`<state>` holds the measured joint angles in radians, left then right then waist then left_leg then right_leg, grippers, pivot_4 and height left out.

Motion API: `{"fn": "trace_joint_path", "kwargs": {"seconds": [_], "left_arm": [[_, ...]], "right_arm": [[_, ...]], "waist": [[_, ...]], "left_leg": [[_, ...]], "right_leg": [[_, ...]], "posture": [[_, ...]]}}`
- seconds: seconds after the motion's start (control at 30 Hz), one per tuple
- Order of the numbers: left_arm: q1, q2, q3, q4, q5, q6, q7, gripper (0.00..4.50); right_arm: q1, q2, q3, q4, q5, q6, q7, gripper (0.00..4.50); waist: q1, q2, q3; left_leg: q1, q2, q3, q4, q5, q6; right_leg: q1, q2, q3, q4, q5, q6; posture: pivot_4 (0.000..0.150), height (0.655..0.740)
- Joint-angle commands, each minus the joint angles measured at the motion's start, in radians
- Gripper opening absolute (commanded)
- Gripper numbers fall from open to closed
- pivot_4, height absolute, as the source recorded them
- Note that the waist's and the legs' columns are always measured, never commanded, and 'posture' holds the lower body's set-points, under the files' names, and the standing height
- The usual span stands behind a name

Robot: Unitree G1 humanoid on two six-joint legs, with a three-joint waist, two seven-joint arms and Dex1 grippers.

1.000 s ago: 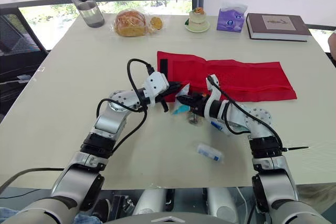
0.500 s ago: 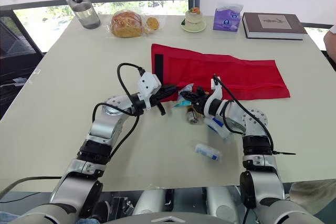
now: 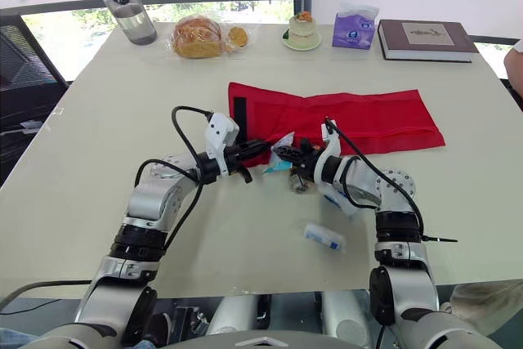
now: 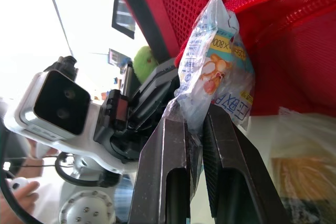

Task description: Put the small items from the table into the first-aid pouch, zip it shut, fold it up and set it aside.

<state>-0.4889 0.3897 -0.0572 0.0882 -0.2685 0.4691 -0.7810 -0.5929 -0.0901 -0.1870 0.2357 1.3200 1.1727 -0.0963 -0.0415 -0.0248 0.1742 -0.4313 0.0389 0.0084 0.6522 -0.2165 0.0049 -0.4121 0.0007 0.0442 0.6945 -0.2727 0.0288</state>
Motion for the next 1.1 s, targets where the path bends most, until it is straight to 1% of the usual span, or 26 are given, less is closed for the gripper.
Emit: {"fn": "trace_joint_path", "kwargs": {"seconds": [0.03,0.17,0.23,0.27,0.33,0.43,0.57,0.7,0.73,0.9,1.1], "left_arm": [[-0.035,0.011,0.028,-0.017,-0.058,0.071,-0.022,0.04],[-0.050,0.014,0.049,-0.002,-0.099,0.134,-0.032,0.04],[-0.056,0.028,0.038,0.016,-0.092,0.140,-0.044,0.04],[-0.060,0.043,0.018,0.024,-0.067,0.120,-0.052,0.04],[-0.071,0.079,-0.034,0.039,0.018,0.026,-0.050,0.04],[-0.090,0.124,-0.123,0.068,0.188,-0.196,-0.005,0.04],[-0.074,0.118,-0.158,0.077,0.316,-0.355,0.107,0.04],[-0.014,0.153,-0.232,0.063,0.505,-0.503,0.217,0.04],[-0.003,0.154,-0.237,0.058,0.529,-0.520,0.236,0.04],[0.049,0.138,-0.250,-0.005,0.613,-0.536,0.297,0.04],[0.096,0.072,-0.209,-0.080,0.623,-0.448,0.352,0.04]], "right_arm": [[-0.004,-0.038,0.024,-0.053,-0.097,-0.013,0.017,0.00],[-0.041,0.005,-0.024,-0.056,-0.046,0.000,0.024,0.00],[-0.052,0.020,-0.032,-0.058,-0.046,0.004,0.026,0.00],[-0.053,0.026,-0.036,-0.057,-0.049,0.005,0.023,0.00],[-0.053,0.034,-0.040,-0.057,-0.057,0.007,0.018,0.00],[-0.047,0.050,-0.048,-0.060,-0.056,0.011,0.006,0.00],[-0.032,0.082,-0.068,-0.060,-0.037,0.009,-0.024,0.00],[-0.010,0.136,-0.116,-0.047,0.018,0.000,-0.066,0.00],[-0.004,0.143,-0.121,-0.047,0.021,-0.002,-0.072,0.00],[0.008,0.179,-0.140,-0.043,0.050,-0.005,-0.102,0.00],[0.013,0.199,-0.145,-0.018,0.067,0.008,-0.110,0.00]], "waist": [[0.000,0.000,0.000],[-0.001,0.000,0.000],[-0.002,0.000,0.000],[-0.001,0.000,0.000],[-0.001,0.000,0.000],[0.000,0.000,0.000],[0.002,0.000,0.000],[0.000,0.000,0.000],[0.000,0.000,0.000],[0.001,0.000,0.000],[0.002,0.000,0.000]], "left_leg": [[0.000,0.000,0.000,0.000,0.000,0.000],[0.000,0.000,0.000,0.000,0.000,0.000],[0.000,0.000,0.000,0.000,0.000,0.000],[0.000,0.000,0.000,0.000,0.000,0.000],[0.000,0.000,0.000,0.000,0.000,0.000],[0.000,0.000,0.000,-0.001,0.000,0.000],[0.000,0.000,0.000,-0.001,0.000,0.000],[0.000,0.000,-0.001,-0.002,0.000,0.000],[0.000,0.000,-0.001,-0.003,0.000,0.000],[0.000,0.000,-0.003,-0.003,0.000,0.000],[0.000,0.000,-0.003,-0.003,0.000,0.000]], "right_leg": [[0.000,0.000,0.000,0.000,0.000,0.000],[0.000,0.000,0.000,0.000,0.000,0.000],[0.000,0.001,0.000,0.000,0.000,0.000],[0.000,0.001,0.000,0.000,0.000,0.000],[0.000,0.001,0.000,0.000,0.000,0.000],[0.000,0.000,0.000,0.000,0.000,0.000],[0.000,-0.001,0.001,-0.001,0.000,0.000],[-0.001,-0.001,0.001,-0.001,0.000,0.000],[-0.001,-0.001,0.001,-0.001,0.000,0.000],[-0.001,-0.002,0.001,0.000,0.000,0.000],[-0.001,-0.002,0.000,0.000,0.000,0.000]], "posture": [[0.150,0.7400],[0.150,0.7400],[0.150,0.7400],[0.150,0.7400],[0.150,0.7400],[0.150,0.7400],[0.150,0.7400],[0.150,0.7400],[0.150,0.7400],[0.150,0.7400],[0.150,0.7400]]}}
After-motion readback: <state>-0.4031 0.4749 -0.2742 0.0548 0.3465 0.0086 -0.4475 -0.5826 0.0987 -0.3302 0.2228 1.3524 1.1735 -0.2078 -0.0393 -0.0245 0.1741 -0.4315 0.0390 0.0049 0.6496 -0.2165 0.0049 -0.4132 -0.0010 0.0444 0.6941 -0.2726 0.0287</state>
